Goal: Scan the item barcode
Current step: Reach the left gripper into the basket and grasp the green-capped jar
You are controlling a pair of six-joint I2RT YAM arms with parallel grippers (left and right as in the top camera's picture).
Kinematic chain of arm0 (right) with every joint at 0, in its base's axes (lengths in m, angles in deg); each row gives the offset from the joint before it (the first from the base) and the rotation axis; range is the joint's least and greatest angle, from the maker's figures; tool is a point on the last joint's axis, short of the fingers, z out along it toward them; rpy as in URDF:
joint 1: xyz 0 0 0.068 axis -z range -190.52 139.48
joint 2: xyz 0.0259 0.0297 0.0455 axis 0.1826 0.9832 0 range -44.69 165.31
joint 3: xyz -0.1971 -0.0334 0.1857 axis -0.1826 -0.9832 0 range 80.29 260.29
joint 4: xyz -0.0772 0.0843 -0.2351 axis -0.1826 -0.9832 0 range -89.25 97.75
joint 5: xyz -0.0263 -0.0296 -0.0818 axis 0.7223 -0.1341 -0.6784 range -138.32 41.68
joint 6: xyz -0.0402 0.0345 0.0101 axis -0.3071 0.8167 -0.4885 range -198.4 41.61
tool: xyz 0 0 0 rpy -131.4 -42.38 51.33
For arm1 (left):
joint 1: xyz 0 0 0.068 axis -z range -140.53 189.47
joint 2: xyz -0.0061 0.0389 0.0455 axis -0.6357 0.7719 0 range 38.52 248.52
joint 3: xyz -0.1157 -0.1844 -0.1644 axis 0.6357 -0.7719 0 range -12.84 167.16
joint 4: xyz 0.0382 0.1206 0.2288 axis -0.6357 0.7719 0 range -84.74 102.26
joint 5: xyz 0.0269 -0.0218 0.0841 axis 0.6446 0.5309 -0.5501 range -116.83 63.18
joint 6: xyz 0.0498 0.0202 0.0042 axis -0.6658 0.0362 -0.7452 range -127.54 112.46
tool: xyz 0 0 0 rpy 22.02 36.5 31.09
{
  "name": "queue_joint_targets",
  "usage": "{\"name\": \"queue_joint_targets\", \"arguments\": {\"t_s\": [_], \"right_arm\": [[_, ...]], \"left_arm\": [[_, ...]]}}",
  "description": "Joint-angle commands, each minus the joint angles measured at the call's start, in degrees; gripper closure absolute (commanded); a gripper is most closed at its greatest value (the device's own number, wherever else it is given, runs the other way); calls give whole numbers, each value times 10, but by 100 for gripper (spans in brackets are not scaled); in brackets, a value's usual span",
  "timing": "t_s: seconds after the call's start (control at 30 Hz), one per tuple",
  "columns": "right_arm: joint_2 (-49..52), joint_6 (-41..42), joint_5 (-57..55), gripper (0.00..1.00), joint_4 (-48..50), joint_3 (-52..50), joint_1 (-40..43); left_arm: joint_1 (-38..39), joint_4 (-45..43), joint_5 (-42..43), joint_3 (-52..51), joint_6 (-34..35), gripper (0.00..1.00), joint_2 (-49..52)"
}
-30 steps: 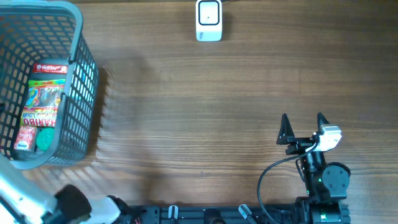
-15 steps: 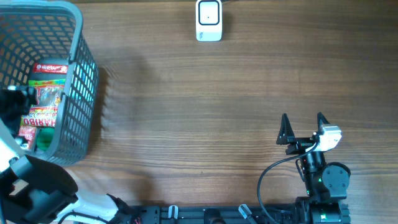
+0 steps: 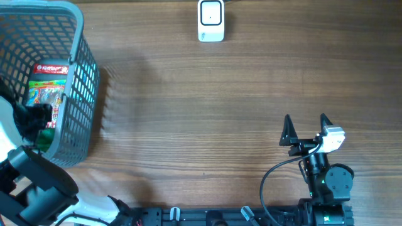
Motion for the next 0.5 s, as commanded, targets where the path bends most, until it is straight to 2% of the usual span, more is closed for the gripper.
{"name": "queue_joint_targets", "arguments": {"t_s": [0.0,0.47], "right_arm": [[0,-1,-9,0,2,-1,-2],[0,-1,-9,0,1,-1,-2]], "left_arm": [[-3,-27,-9,-36,3,0,0],[-3,-135,6,-137,3,0,0]]}}
